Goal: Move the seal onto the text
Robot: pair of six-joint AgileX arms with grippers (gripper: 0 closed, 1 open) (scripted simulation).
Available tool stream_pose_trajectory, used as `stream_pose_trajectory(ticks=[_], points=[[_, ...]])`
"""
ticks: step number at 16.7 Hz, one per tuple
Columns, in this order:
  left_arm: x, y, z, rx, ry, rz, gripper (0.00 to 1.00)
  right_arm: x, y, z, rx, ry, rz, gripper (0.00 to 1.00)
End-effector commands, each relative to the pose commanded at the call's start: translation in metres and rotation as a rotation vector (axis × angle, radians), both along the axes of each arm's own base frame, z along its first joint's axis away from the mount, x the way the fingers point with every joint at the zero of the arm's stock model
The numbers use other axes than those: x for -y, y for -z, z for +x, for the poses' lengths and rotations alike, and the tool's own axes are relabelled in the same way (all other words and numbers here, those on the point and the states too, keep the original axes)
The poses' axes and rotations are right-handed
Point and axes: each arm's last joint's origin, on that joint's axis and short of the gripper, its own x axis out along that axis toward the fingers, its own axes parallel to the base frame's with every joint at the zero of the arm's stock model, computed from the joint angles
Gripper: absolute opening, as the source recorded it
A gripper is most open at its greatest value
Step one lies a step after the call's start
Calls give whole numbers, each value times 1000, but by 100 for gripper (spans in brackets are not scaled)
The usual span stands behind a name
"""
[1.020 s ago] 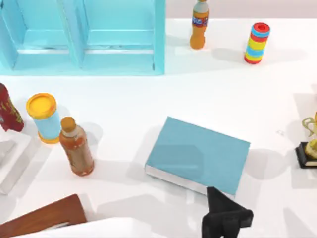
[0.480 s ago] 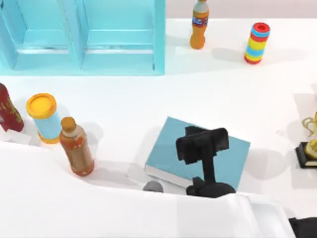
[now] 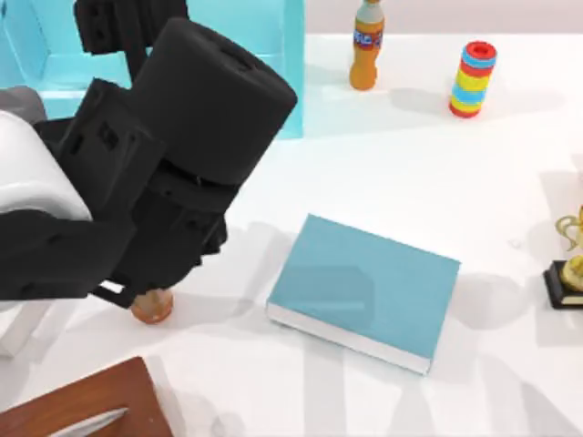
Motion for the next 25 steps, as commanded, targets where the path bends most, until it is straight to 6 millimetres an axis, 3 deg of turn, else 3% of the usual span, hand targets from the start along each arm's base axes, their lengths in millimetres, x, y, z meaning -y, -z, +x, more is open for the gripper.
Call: stream_pose_trajectory(ticks=[4, 7, 9, 15, 19, 21, 25], points=[[-90, -14, -11, 120, 131, 249, 100, 0, 0, 0, 0, 0, 0, 100], [-138, 2, -33, 219, 206, 546, 100, 0, 0, 0, 0, 0, 0, 100], [-158, 23, -47, 263, 245, 769, 100, 0, 0, 0, 0, 0, 0, 100], [-186, 103, -66, 286, 344, 1362, 100, 0, 0, 0, 0, 0, 0, 100], [-193, 146, -65, 265, 405, 1575, 100, 0, 0, 0, 0, 0, 0, 100], [-194, 156, -64, 258, 422, 1617, 100, 0, 0, 0, 0, 0, 0, 100], [-194, 158, -64, 257, 426, 1624, 100, 0, 0, 0, 0, 0, 0, 100]])
